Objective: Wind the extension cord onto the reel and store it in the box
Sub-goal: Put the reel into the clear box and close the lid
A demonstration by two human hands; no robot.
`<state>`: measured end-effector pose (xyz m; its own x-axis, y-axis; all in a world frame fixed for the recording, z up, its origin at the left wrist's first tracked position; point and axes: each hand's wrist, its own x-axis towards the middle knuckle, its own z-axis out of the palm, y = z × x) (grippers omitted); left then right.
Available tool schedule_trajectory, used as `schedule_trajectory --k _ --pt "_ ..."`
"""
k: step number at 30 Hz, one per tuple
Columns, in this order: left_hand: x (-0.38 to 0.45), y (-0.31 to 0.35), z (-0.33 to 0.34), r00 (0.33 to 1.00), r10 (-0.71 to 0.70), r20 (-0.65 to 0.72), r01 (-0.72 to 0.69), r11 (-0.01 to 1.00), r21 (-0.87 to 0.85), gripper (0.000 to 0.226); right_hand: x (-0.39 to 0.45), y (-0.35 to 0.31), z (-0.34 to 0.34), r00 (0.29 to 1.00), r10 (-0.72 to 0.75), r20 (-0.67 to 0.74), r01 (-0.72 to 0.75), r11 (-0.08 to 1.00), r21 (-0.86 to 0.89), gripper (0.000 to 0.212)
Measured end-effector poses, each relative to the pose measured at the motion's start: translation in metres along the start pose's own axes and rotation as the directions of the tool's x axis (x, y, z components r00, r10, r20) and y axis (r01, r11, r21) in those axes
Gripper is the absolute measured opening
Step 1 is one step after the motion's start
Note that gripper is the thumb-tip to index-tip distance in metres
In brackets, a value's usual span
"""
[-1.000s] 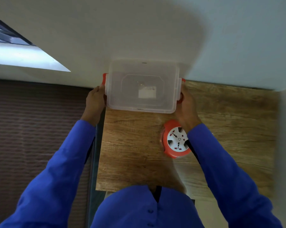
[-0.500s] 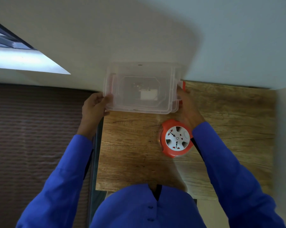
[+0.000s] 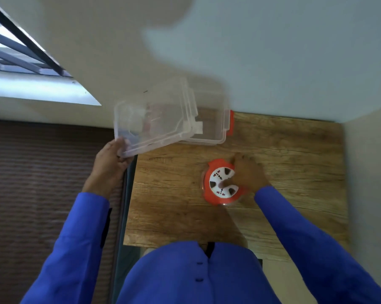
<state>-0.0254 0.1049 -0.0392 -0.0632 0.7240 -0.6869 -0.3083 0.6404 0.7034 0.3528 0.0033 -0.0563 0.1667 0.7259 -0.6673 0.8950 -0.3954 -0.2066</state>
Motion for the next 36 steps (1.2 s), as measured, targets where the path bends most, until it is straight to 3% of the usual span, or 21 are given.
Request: schedule_trajectory --k 3,6,9,14,17,20,23,29,36 --pt "-0.018 -0.006 -0.007 0.999 -0.051 -0.004 0.050 0.993 -0.111 0.032 -0.001 -0.001 -0.006 0.990 -0.039 0.136 0.024 0.993 0.116 0.073" --pt "-0.036 -0.008 -0.016 0.999 -0.048 -0.008 0.046 0.981 -0.189 0.033 -0.010 -0.006 -0.001 0.968 -0.111 0.225 0.063 0.975 0.211 0.070" --pt "-0.048 -0.011 -0.030 0.999 -0.039 -0.004 0.037 0.965 -0.261 0.041 -0.018 -0.010 0.000 0.963 -0.155 0.222 0.071 0.935 0.347 0.067" --pt "-0.064 -0.016 -0.040 1.000 -0.028 -0.003 0.025 0.939 -0.342 0.043 -0.036 -0.027 -0.037 0.944 -0.274 0.182 0.189 0.904 0.384 0.063" --pt "-0.071 -0.017 -0.039 1.000 -0.015 -0.021 0.007 0.932 -0.363 0.039 -0.050 -0.049 -0.089 0.917 -0.399 0.004 0.379 0.873 0.306 0.058" --pt "-0.077 -0.018 -0.037 0.999 -0.018 -0.028 0.005 0.916 -0.402 0.037 -0.051 -0.082 -0.141 0.842 -0.489 -0.229 0.528 0.834 0.160 0.041" --pt "-0.079 -0.017 -0.036 0.999 -0.020 -0.033 0.005 0.911 -0.412 0.037 -0.036 -0.122 -0.181 0.777 -0.551 -0.305 0.570 0.821 -0.031 0.048" --pt "-0.071 -0.016 -0.041 0.999 -0.014 -0.040 -0.003 0.919 -0.394 0.036 0.035 -0.172 -0.187 0.804 -0.552 -0.222 0.494 0.827 -0.267 0.058" --pt "-0.048 -0.021 -0.035 0.996 0.006 -0.088 -0.036 0.939 -0.341 0.029 0.105 -0.175 -0.149 0.879 -0.477 -0.007 0.463 0.856 -0.230 0.040"
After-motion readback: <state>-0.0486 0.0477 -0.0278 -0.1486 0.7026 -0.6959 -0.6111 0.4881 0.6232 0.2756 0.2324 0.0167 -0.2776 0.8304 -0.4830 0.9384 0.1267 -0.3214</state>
